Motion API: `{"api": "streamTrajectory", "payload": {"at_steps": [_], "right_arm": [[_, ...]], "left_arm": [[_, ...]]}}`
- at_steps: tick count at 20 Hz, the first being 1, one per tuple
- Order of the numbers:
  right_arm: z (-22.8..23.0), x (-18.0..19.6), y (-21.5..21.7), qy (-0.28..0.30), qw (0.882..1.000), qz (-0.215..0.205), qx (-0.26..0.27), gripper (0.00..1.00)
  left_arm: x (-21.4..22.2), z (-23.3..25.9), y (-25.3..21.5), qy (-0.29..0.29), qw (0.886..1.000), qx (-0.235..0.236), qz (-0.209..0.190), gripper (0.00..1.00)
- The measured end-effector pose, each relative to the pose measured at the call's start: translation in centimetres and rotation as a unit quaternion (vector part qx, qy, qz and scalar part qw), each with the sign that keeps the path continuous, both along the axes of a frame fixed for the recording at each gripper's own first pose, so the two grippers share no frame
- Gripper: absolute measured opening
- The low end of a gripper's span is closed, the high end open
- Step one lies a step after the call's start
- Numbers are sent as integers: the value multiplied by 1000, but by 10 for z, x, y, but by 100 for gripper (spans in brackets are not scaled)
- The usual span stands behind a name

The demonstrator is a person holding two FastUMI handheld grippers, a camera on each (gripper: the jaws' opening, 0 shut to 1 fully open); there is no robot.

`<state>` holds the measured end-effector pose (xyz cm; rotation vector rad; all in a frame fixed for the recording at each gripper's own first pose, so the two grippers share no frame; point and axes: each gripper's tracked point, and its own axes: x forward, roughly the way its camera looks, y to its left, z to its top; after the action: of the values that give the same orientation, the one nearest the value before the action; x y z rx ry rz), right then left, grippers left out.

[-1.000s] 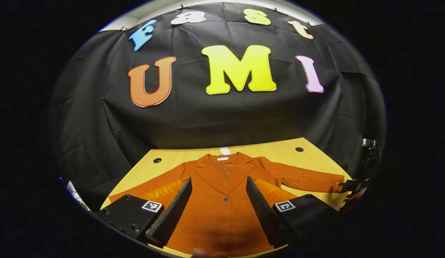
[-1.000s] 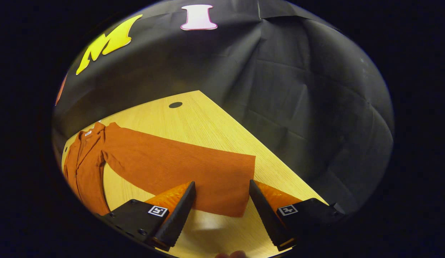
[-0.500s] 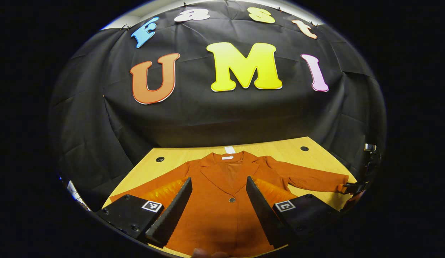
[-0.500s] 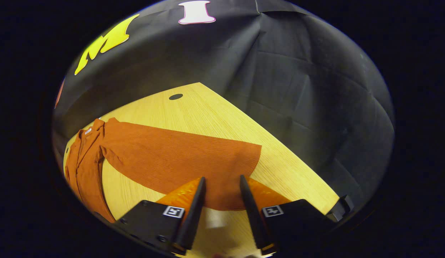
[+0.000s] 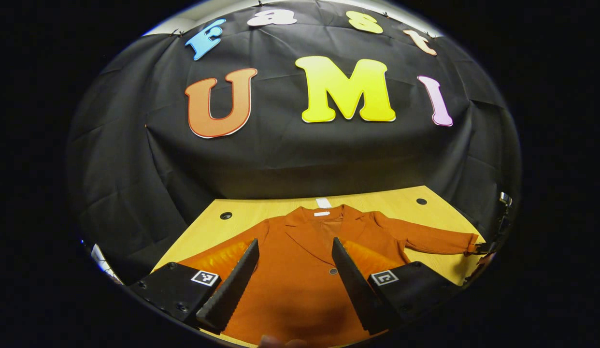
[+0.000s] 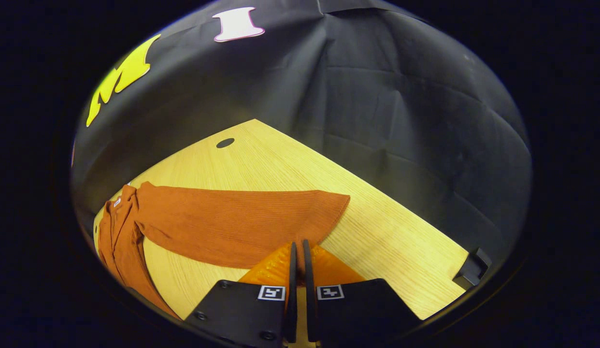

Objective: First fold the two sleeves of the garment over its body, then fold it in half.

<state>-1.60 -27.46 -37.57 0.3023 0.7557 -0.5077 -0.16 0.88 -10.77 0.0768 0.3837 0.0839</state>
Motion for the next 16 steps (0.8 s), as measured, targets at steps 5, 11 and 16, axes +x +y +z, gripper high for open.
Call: {"api": "streamTrajectory", "payload": {"at_steps": [5,11,16], "right_arm": [[44,14,0,-29,999,18,-41,3],[120,54,19,-81,991,52,-93,2],[206,113,83,-150,970,132,-135,3]], "left_arm": [[4,-4,18,-4,1000,-3,5,98],[5,-10,39,-12,1000,-24,12,98],[5,-14,75,-28,998,-42,29,98]]}}
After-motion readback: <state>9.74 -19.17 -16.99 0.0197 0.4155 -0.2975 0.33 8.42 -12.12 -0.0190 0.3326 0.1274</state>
